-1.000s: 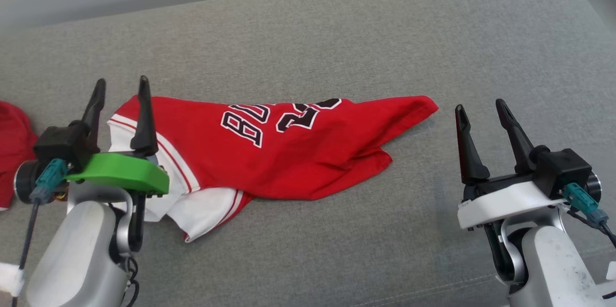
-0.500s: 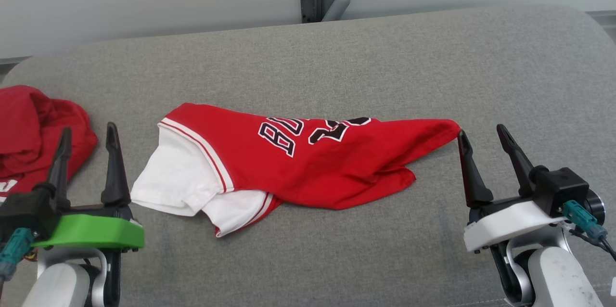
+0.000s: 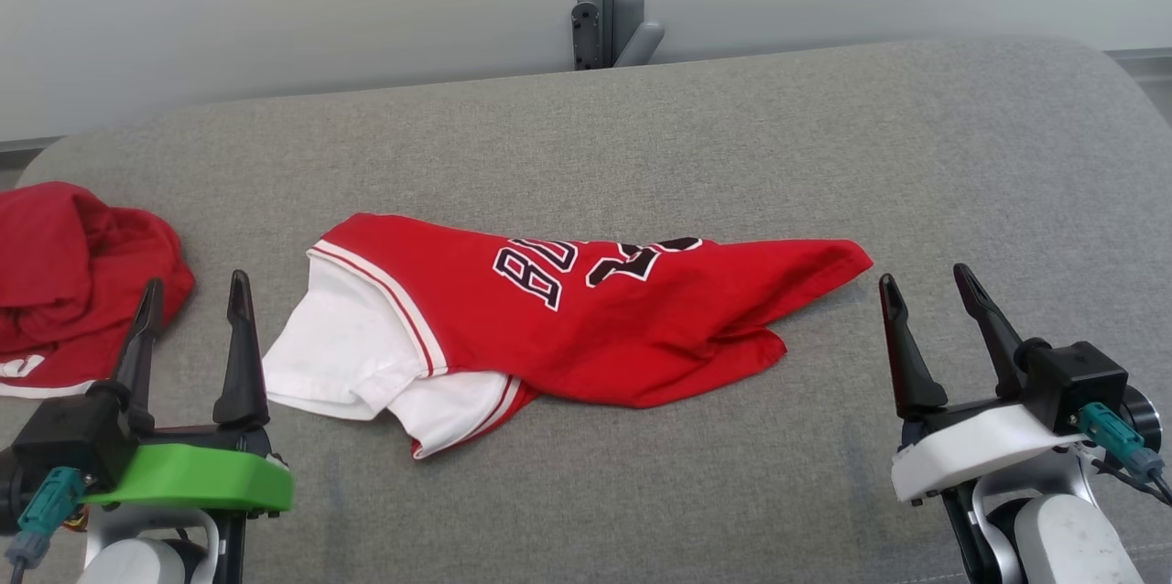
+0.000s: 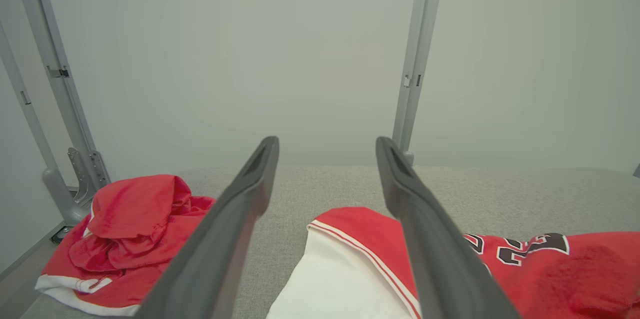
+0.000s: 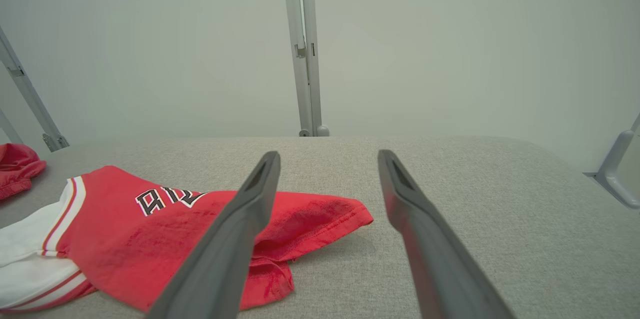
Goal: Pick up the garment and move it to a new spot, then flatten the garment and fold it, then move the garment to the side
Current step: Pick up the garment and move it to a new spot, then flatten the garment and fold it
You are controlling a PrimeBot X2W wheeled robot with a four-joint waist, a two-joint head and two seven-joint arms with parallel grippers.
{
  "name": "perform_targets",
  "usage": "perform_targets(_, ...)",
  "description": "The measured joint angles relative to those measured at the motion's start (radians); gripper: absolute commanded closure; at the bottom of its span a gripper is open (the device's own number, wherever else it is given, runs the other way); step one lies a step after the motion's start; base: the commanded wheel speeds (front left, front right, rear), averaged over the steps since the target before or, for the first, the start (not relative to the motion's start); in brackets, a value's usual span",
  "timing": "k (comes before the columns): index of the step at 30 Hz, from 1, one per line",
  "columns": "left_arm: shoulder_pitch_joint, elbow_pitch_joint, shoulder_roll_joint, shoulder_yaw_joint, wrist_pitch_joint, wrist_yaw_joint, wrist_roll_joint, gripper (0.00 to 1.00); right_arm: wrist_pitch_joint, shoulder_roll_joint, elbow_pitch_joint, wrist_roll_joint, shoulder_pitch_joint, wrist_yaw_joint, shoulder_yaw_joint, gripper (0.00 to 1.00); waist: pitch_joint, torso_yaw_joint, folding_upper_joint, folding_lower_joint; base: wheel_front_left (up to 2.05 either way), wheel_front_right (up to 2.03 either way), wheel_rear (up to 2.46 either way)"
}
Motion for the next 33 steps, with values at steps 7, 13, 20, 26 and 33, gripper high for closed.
perform_targets(7, 0.000, -0.009, 0.002, -0.010, 0.006, -0.002, -0.001, 0.00, 0.000, 0.004, -0.003, 0.000, 0.000, 0.000, -0.001, 0.00, 0.003, -0.004, 0.0000, 0.0000, 0.00, 0.00, 0.00)
perform_targets(13, 0.000, -0.008, 0.002, -0.018, 0.006, -0.008, -0.003, 0.00, 0.000, 0.007, -0.003, 0.000, 0.000, 0.000, -0.002, 0.00, 0.001, -0.006, 0.0000, 0.0000, 0.00, 0.00, 0.00)
perform_targets(20, 0.000, -0.008, 0.002, -0.027, 0.006, -0.011, -0.006, 0.00, 0.000, 0.008, -0.002, 0.000, 0.000, 0.000, -0.003, 0.00, -0.001, -0.004, 0.0000, 0.0000, 0.00, 0.00, 0.00)
perform_targets(26, 0.000, -0.008, 0.001, -0.034, 0.006, -0.011, -0.009, 0.00, 0.000, 0.008, 0.000, 0.000, 0.000, 0.000, -0.008, 0.00, 0.002, -0.001, 0.0000, 0.0000, 0.00, 0.00, 0.00)
perform_targets(33, -0.034, -0.015, -0.012, -0.056, 0.005, -0.025, -0.004, 0.00, 0.018, -0.023, 0.044, 0.009, -0.013, 0.000, 0.021, 0.00, 0.027, 0.032, 0.0000, 0.0000, 0.00, 0.00, 0.00)
